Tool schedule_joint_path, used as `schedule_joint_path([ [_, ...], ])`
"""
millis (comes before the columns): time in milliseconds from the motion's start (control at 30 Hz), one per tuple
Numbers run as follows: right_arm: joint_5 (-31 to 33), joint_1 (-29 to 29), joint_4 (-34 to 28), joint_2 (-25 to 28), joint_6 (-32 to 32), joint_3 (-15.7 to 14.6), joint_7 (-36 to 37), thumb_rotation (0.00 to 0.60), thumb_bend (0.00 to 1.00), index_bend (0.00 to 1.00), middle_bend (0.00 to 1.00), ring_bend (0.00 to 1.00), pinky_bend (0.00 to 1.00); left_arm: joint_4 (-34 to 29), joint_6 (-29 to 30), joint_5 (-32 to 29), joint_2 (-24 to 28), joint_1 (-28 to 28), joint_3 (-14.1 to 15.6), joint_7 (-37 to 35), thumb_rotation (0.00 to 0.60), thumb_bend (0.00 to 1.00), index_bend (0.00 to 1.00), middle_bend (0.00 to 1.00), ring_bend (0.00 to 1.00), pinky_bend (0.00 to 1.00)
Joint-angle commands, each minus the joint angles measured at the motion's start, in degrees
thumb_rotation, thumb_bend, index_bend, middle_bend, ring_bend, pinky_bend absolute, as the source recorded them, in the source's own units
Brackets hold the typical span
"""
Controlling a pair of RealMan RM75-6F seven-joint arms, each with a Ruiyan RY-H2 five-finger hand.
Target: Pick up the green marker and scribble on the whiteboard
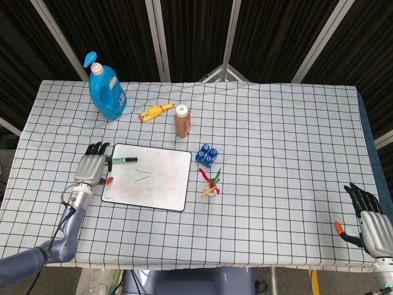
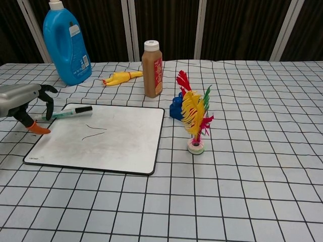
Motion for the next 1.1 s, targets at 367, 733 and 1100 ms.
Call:
schedule_joint_path([
  [367, -0.57, -0.23, -0.04, 0.06, 0.46, -0.24, 0.00, 0.600, 0.35, 0.00, 0.00, 0.00, 0.00, -11.26, 4.84, -0.64, 7.26, 4.77, -1.07, -4.12, 0.600, 0.22, 0.35, 0.00, 0.00, 0.00],
  [733, -0.83, -0.19, -0.20, 0.18, 0.39, -0.40, -0.56, 0.600, 0.35, 0.00, 0.00, 0.00, 0.00, -26.93, 15.28, 8.78, 18.85, 13.93, 3.19, -11.30, 0.600, 0.20, 0.14, 0.00, 0.00, 0.00],
  [1100, -1.99, -0.21, 0.50, 0.12, 1.09, -0.61, -1.20, 0.600, 0.35, 0.00, 0.00, 0.00, 0.00, -30.31, 31.04, 23.14, 27.02, 26.51, 13.08, -11.62, 0.600, 0.10, 0.00, 0.00, 0.00, 0.00],
])
